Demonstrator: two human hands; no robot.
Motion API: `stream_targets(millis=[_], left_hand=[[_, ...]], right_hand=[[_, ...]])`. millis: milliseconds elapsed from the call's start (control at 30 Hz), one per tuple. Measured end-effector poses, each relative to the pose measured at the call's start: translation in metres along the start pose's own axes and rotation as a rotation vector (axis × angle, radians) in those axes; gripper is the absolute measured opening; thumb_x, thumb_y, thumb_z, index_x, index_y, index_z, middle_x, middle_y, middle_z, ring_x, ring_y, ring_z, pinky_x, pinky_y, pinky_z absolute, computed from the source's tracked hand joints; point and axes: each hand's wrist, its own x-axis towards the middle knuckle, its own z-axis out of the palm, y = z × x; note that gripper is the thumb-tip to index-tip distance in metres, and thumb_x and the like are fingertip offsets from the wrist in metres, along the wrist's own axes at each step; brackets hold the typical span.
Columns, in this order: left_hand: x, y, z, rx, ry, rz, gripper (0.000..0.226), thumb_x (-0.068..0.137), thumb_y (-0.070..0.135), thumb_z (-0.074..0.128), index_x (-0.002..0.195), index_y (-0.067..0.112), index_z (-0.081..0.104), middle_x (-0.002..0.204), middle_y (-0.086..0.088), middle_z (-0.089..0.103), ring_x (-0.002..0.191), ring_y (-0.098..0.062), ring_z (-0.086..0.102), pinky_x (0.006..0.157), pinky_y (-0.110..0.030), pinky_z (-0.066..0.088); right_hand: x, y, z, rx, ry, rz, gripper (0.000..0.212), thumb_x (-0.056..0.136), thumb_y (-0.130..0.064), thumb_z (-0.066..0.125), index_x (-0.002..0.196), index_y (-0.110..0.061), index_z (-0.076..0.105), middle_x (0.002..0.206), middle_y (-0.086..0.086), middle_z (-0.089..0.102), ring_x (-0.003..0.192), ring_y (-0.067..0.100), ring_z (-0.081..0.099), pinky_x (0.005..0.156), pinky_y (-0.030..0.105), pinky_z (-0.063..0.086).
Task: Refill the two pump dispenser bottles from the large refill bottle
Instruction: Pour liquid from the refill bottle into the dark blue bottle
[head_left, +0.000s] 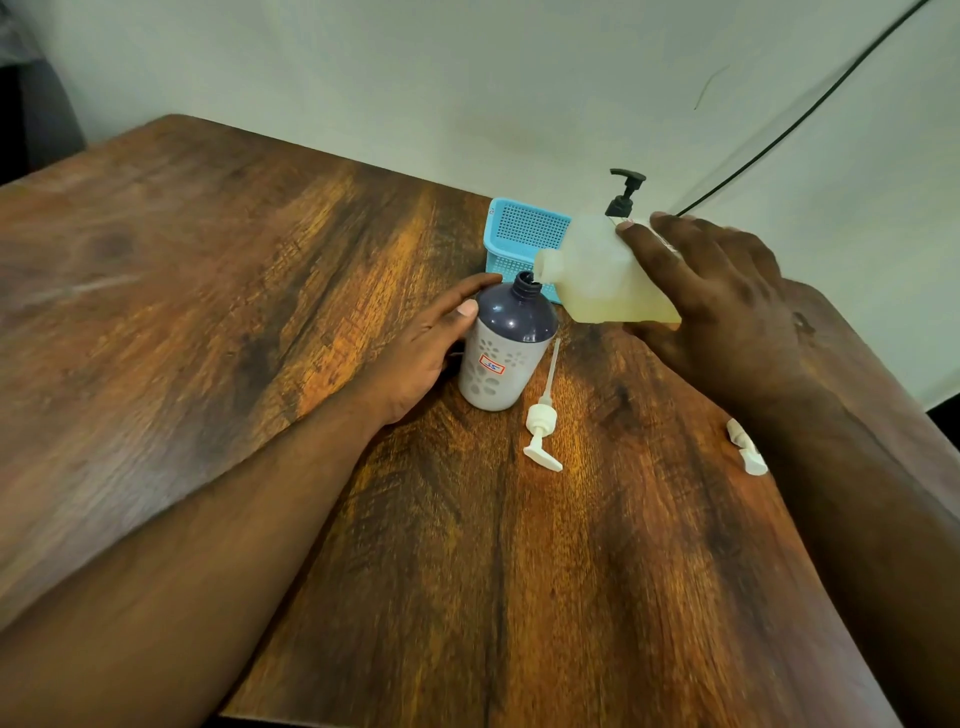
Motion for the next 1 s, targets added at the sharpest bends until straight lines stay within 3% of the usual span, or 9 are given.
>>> stream_targets(millis=[300,467,600,733,867,1000], left_hand=[[0.0012,-0.0034,-0.0006,-0.01,-0.007,0.0,0.036,0.107,0.03,0.035,0.136,0.045,0.048,0.144,0.015,0.051,0.132,-0.007,0.049,0.106,-0.036,0.042],[0.0009,-0.0007,-0.0006,-0.018,-0.012,-0.007,0.035,0.107,0.029,0.034,0.132,0.048,0.049,0.132,0.027,0.054,0.124,0.003,0.05,0.102,-0.03,0.044],[0.0006,-0.0023,-0.0006,-0.014,-0.014,0.0,0.035,0.107,0.029,0.034,0.133,0.047,0.048,0.14,0.019,0.053,0.129,-0.003,0.05,0.103,-0.033,0.044],[0.0007,-0.0002,-0.0004,-0.013,-0.011,0.001,0.034,0.107,0.029,0.034,0.132,0.047,0.048,0.133,0.023,0.055,0.124,0.002,0.051,0.098,-0.027,0.045],[0.0016,-0.0029,-0.0013,-0.01,-0.011,0.01,0.035,0.107,0.029,0.034,0.136,0.044,0.047,0.143,0.01,0.053,0.131,-0.01,0.051,0.103,-0.034,0.045],[0.0017,-0.0027,-0.0008,-0.012,-0.012,0.01,0.037,0.107,0.028,0.034,0.14,0.04,0.046,0.145,0.006,0.052,0.131,-0.012,0.052,0.098,-0.029,0.046]], right_hand=[[0.0002,-0.0005,-0.0022,-0.008,-0.014,-0.008,0.085,0.078,-0.036,0.076,0.148,-0.018,0.032,0.147,0.02,0.041,0.132,0.042,0.039,0.108,0.054,0.028],[-0.0008,-0.0011,-0.0022,-0.004,-0.008,-0.011,0.084,0.078,-0.036,0.076,0.148,-0.018,0.032,0.146,0.02,0.041,0.132,0.042,0.039,0.108,0.054,0.028],[-0.0006,-0.0012,-0.0027,0.004,-0.007,-0.004,0.085,0.078,-0.035,0.077,0.148,-0.019,0.032,0.147,0.019,0.041,0.133,0.042,0.038,0.108,0.054,0.027],[-0.0004,-0.0011,-0.0016,0.0,-0.008,-0.001,0.086,0.078,-0.035,0.077,0.148,-0.019,0.031,0.147,0.019,0.041,0.133,0.041,0.038,0.108,0.053,0.027],[-0.0006,-0.0018,-0.0018,0.0,-0.007,0.003,0.086,0.077,-0.035,0.078,0.148,-0.019,0.031,0.147,0.019,0.041,0.133,0.041,0.038,0.108,0.053,0.028],[0.0001,-0.0008,-0.0026,-0.013,-0.012,-0.002,0.086,0.078,-0.035,0.077,0.149,-0.02,0.031,0.147,0.018,0.041,0.133,0.041,0.038,0.108,0.053,0.028]])
